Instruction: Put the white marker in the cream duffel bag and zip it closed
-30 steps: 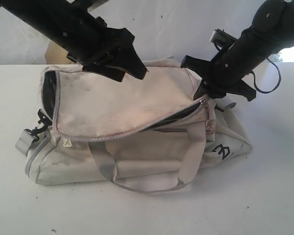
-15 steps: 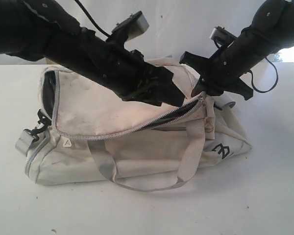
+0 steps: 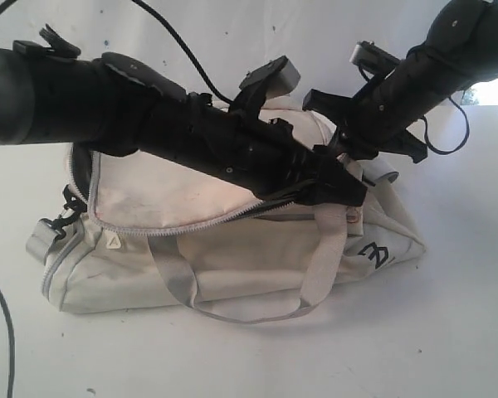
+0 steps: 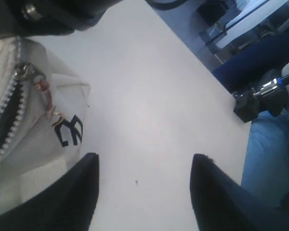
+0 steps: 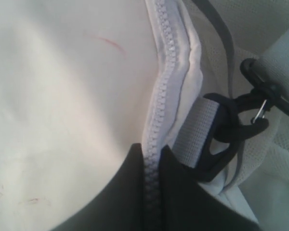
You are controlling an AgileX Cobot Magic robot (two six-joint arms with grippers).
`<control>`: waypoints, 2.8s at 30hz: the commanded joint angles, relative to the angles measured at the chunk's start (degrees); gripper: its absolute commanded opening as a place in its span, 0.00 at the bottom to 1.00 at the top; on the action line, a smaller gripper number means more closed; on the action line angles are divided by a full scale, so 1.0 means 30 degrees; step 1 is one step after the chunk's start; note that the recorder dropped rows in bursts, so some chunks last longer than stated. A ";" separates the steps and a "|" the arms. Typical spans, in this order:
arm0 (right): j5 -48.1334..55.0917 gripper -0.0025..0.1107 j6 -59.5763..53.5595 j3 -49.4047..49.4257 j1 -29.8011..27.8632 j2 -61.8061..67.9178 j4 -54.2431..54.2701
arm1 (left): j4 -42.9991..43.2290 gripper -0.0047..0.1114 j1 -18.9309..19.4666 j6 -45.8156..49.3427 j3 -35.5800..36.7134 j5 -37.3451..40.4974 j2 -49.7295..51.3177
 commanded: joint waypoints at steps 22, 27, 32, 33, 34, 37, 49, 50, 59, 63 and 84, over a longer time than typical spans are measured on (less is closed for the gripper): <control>0.0063 0.02 -0.1230 -0.0167 -0.0071 -0.0082 0.0178 | -0.3868 0.55 -0.0929 0.4693 0.0079 -0.3919 0.2037; 0.0150 0.02 -0.2171 -0.0167 -0.0071 -0.0082 0.0178 | -0.4257 0.55 -0.0973 0.5159 0.0079 -0.4082 0.2037; -0.0011 0.02 -0.2171 -0.0167 -0.0071 -0.0082 0.0144 | -0.3244 0.55 -0.1399 0.5456 -0.0750 -0.5112 0.2042; 0.0027 0.02 -0.2171 -0.0167 -0.0071 -0.0082 0.0144 | -0.3146 0.55 -0.1399 0.5456 -0.0800 -0.5112 0.2042; 0.0027 0.02 -0.2171 -0.0167 -0.0071 -0.0082 0.0144 | -0.3146 0.55 -0.1399 0.5456 -0.0800 -0.5112 0.2042; 0.0068 0.02 -0.2171 -0.0167 -0.0071 -0.0082 0.0144 | -0.3057 0.55 -0.1399 0.5456 -0.0800 -0.5112 0.2077; 0.0068 0.02 -0.2171 -0.0167 -0.0071 -0.0082 0.0144 | -0.3399 0.55 -0.1399 0.5219 -0.0800 -0.5933 0.2379; 0.0177 0.02 -0.2171 -0.0167 -0.0071 -0.0082 0.0144 | -0.3502 0.55 -0.1399 0.5172 -0.0800 -0.5999 0.2379; 0.1177 0.02 -0.2171 -0.0167 -0.0071 -0.0082 0.0300 | -0.5694 0.55 -0.1399 0.4286 -0.0800 -0.6034 0.2379; 0.1092 0.02 -0.2171 -0.0167 -0.0071 -0.0082 0.0731 | -0.5661 0.55 -0.1399 0.2048 -0.0800 -0.5211 0.2379; 0.1113 0.02 -0.2967 -0.0167 -0.0071 -0.0082 0.1667 | -0.4428 0.55 -0.1363 0.2810 -0.0800 -0.5792 0.3239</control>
